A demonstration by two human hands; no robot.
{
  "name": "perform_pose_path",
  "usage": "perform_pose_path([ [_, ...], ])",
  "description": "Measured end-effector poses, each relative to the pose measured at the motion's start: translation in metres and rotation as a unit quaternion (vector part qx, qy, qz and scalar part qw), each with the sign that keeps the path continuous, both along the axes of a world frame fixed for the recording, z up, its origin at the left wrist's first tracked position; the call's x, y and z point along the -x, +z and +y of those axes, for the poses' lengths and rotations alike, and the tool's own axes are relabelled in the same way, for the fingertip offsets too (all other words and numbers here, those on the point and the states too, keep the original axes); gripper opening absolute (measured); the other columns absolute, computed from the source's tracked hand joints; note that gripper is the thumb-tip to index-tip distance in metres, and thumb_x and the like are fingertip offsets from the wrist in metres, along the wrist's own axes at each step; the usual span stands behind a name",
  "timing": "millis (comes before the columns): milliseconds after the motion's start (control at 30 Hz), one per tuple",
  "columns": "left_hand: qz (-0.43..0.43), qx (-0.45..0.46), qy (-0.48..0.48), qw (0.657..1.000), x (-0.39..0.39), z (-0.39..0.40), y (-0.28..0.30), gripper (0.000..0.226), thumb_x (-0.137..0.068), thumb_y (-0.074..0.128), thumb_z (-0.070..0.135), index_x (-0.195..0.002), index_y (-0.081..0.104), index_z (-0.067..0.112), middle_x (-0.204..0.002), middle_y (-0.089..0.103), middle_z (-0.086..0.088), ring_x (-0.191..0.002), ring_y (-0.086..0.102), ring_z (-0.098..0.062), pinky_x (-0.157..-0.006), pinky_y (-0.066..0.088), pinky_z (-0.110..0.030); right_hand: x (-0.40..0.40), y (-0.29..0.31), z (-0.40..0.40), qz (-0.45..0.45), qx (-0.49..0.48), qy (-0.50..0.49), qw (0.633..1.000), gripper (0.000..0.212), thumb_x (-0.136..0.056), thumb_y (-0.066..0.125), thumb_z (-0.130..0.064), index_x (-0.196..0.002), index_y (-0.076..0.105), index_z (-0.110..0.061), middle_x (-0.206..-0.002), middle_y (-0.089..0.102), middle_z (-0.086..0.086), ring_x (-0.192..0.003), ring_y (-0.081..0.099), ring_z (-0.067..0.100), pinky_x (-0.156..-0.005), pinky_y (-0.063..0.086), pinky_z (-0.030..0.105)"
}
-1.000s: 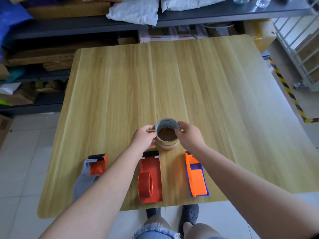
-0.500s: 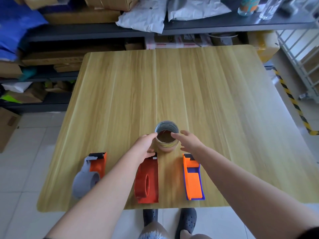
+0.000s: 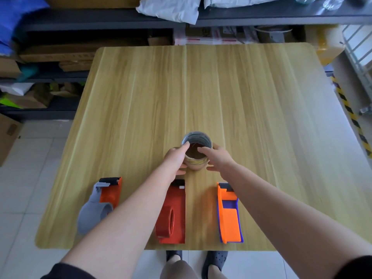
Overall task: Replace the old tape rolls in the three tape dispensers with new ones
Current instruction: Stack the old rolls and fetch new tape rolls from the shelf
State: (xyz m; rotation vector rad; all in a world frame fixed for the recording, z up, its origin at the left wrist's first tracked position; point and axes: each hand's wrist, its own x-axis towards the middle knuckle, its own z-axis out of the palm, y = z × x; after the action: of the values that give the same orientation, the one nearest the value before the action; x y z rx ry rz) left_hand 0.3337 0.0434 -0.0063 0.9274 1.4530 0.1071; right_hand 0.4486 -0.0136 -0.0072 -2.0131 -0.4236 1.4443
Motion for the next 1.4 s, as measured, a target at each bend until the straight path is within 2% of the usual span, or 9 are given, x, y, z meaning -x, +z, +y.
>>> perform_pose_path([
  [100, 0.036, -0.020, -0.047, 0.998, 0.001, 0.007, 0.005, 0.064, -0.089, 0.043, 0.057, -0.136, 0.040, 0.013, -0.138, 0.046, -0.008, -0.117, 0.052, -0.029, -0.100, 0.044, -0.042, -0.004, 0.004, 0.011, -0.008, 0.008, -0.027, 1.000, 0.069, -0.083, 0.063, -0.041, -0.143, 0.038, -0.016, -0.139, 0.048, 0.007, -0.122, 0.048, 0.026, -0.097, 0.047, 0.040],
  [200, 0.134, -0.147, -0.157, 0.967, 0.009, 0.016, 0.028, 0.072, -0.088, 0.035, 0.063, -0.139, 0.038, 0.013, -0.142, 0.045, -0.006, -0.124, 0.046, -0.026, -0.094, 0.039, -0.035, -0.011, 0.024, 0.017, -0.165, -0.063, -0.034, 0.984, 0.081, -0.079, 0.068, -0.042, -0.145, 0.030, -0.014, -0.147, 0.037, 0.006, -0.135, 0.036, 0.025, -0.106, 0.038, 0.040],
  [300, 0.234, -0.272, -0.219, 0.907, 0.026, 0.024, 0.070, 0.056, -0.092, 0.041, 0.049, -0.137, 0.039, 0.016, -0.125, 0.056, -0.006, -0.095, 0.059, -0.021, -0.074, 0.046, -0.031, -0.013, 0.062, 0.023, -0.318, -0.143, 0.117, 0.930, 0.067, -0.082, 0.064, -0.034, -0.140, 0.036, -0.017, -0.143, 0.036, 0.004, -0.134, 0.031, 0.023, -0.106, 0.037, 0.039],
  [367, 0.318, -0.324, -0.271, 0.849, 0.046, 0.030, 0.102, 0.044, -0.092, 0.044, 0.037, -0.131, 0.045, 0.016, -0.110, 0.061, -0.005, -0.080, 0.060, -0.020, -0.064, 0.048, -0.032, -0.008, 0.090, 0.030, -0.379, -0.169, 0.242, 0.877, 0.059, -0.085, 0.060, -0.030, -0.139, 0.038, -0.016, -0.141, 0.037, 0.005, -0.131, 0.033, 0.026, -0.104, 0.039, 0.039],
  [500, 0.468, -0.398, -0.315, 0.724, 0.103, 0.026, 0.173, 0.031, -0.092, 0.045, 0.034, -0.117, 0.050, 0.016, -0.109, 0.058, -0.006, -0.100, 0.054, -0.025, -0.069, 0.045, -0.036, 0.027, 0.163, 0.049, -0.458, -0.239, 0.443, 0.733, 0.047, -0.089, 0.053, -0.027, -0.134, 0.044, -0.016, -0.131, 0.046, 0.005, -0.117, 0.048, 0.026, -0.091, 0.044, 0.037],
  [667, 0.586, -0.428, -0.274, 0.632, 0.170, 0.006, 0.255, 0.032, -0.089, 0.047, 0.035, -0.114, 0.051, 0.017, -0.114, 0.056, -0.007, -0.111, 0.050, -0.028, -0.079, 0.043, -0.039, 0.087, 0.253, 0.072, -0.567, -0.305, 0.526, 0.556, 0.037, -0.089, 0.048, -0.022, -0.126, 0.050, -0.017, -0.127, 0.053, 0.006, -0.117, 0.050, 0.027, -0.101, 0.035, 0.040],
  [1000, 0.647, -0.467, -0.096, 0.595, 0.334, -0.057, 0.398, 0.035, -0.089, 0.047, 0.036, -0.121, 0.048, 0.020, -0.118, 0.058, -0.004, -0.108, 0.054, -0.027, -0.080, 0.047, -0.039, 0.268, 0.391, 0.060, -0.595, -0.463, 0.502, 0.423, 0.032, -0.091, 0.047, -0.022, -0.122, 0.046, -0.014, -0.119, 0.057, 0.008, -0.107, 0.055, 0.031, -0.070, 0.035, 0.036],
  [1200, 0.686, -0.472, -0.061, 0.550, 0.447, -0.101, 0.411, 0.051, -0.088, 0.049, 0.040, -0.134, 0.038, 0.021, -0.132, 0.051, -0.003, -0.121, 0.046, -0.025, -0.098, 0.036, -0.040, 0.394, 0.400, 0.034, -0.580, -0.507, 0.510, 0.383, 0.043, -0.091, 0.049, -0.027, -0.132, 0.040, -0.016, -0.127, 0.051, 0.007, -0.116, 0.050, 0.029, -0.088, 0.040, 0.039],
  [1400, 0.697, -0.437, -0.042, 0.567, 0.573, -0.139, 0.386, 0.051, -0.087, 0.048, 0.043, -0.132, 0.038, 0.021, -0.131, 0.049, -0.001, -0.121, 0.043, -0.025, -0.099, 0.033, -0.041, 0.530, 0.390, 0.009, -0.548, -0.529, 0.534, 0.366, 0.047, -0.093, 0.047, -0.033, -0.137, 0.039, -0.018, -0.139, 0.044, 0.007, -0.126, 0.042, 0.028, -0.102, 0.034, 0.042],
])
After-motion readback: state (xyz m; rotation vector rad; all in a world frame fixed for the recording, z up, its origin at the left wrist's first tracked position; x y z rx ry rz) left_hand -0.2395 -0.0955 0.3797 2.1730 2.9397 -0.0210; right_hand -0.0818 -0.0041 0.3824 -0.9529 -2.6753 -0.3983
